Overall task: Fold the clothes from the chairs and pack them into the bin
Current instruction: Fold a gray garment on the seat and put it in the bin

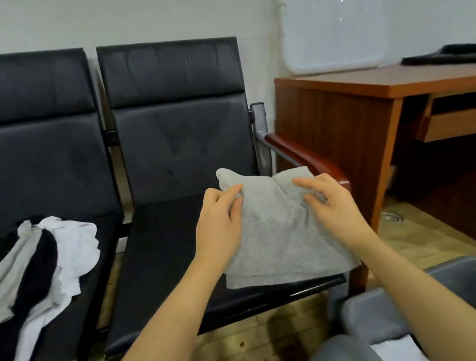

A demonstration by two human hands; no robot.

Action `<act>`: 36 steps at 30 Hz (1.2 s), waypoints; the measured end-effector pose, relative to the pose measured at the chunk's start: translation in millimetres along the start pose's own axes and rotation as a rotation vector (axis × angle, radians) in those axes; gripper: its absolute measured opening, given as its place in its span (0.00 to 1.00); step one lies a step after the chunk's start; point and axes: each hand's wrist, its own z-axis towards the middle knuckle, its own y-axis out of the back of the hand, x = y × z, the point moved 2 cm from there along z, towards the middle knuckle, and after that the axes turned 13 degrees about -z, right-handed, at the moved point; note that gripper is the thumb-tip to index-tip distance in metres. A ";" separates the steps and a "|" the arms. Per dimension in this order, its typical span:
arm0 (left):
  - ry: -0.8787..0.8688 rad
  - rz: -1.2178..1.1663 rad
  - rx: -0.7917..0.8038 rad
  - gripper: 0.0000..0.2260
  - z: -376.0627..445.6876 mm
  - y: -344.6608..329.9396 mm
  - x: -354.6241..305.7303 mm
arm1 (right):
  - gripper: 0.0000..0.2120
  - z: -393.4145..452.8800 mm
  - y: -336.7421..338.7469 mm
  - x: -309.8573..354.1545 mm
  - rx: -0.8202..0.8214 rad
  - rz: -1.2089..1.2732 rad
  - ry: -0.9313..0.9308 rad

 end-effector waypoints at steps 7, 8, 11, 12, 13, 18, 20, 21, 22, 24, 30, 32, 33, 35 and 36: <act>-0.076 -0.120 0.146 0.13 -16.5 -75.1 -56.2 | 0.17 -42.5 84.5 -44.6 -0.105 -0.136 -0.091; -0.057 -0.129 0.171 0.14 -18.9 -89.6 -58.8 | 0.17 -49.0 93.7 -54.4 -0.108 -0.155 -0.108; -0.004 -0.164 0.263 0.14 -27.5 -138.3 -63.6 | 0.18 -68.5 117.9 -90.0 -0.103 -0.176 -0.187; 0.003 -0.180 0.301 0.15 -30.9 -155.7 -64.0 | 0.18 -74.9 124.6 -104.1 -0.101 -0.184 -0.211; 0.010 -0.192 0.346 0.15 -34.3 -173.9 -64.3 | 0.18 -82.0 130.3 -120.2 -0.097 -0.195 -0.236; 0.019 -0.250 0.622 0.16 -54.8 -265.9 -53.8 | 0.19 -118.3 147.0 -206.3 -0.044 -0.240 -0.376; 0.040 -0.206 0.732 0.18 -64.4 -303.0 -43.4 | 0.19 -131.4 148.0 -240.5 0.002 -0.261 -0.424; 0.067 -0.185 0.788 0.19 -70.3 -320.5 -38.1 | 0.19 -138.5 146.8 -257.8 0.029 -0.276 -0.446; 0.093 -0.171 0.838 0.20 -77.0 -337.6 -32.0 | 0.19 -146.1 144.5 -275.2 0.058 -0.291 -0.468; 0.135 -0.157 0.904 0.21 -93.0 -368.0 -18.4 | 0.19 -162.7 136.6 -307.8 0.120 -0.315 -0.513; 0.333 -0.091 1.085 0.28 -170.8 -450.4 34.1 | 0.20 -212.5 100.7 -411.6 0.326 -0.413 -0.619; 0.390 -0.078 1.095 0.31 -194.8 -474.7 48.9 | 0.21 -222.5 88.1 -444.1 0.417 -0.470 -0.621; 0.429 -0.090 1.087 0.32 -205.0 -485.8 55.1 | 0.21 -225.0 82.6 -458.5 0.461 -0.504 -0.618; 0.519 -0.149 1.048 0.32 -222.9 -504.1 64.4 | 0.23 -225.8 74.6 -483.5 0.545 -0.577 -0.614; 0.549 -0.185 1.018 0.32 -231.1 -512.3 68.7 | 0.25 -225.4 71.4 -494.9 0.584 -0.616 -0.615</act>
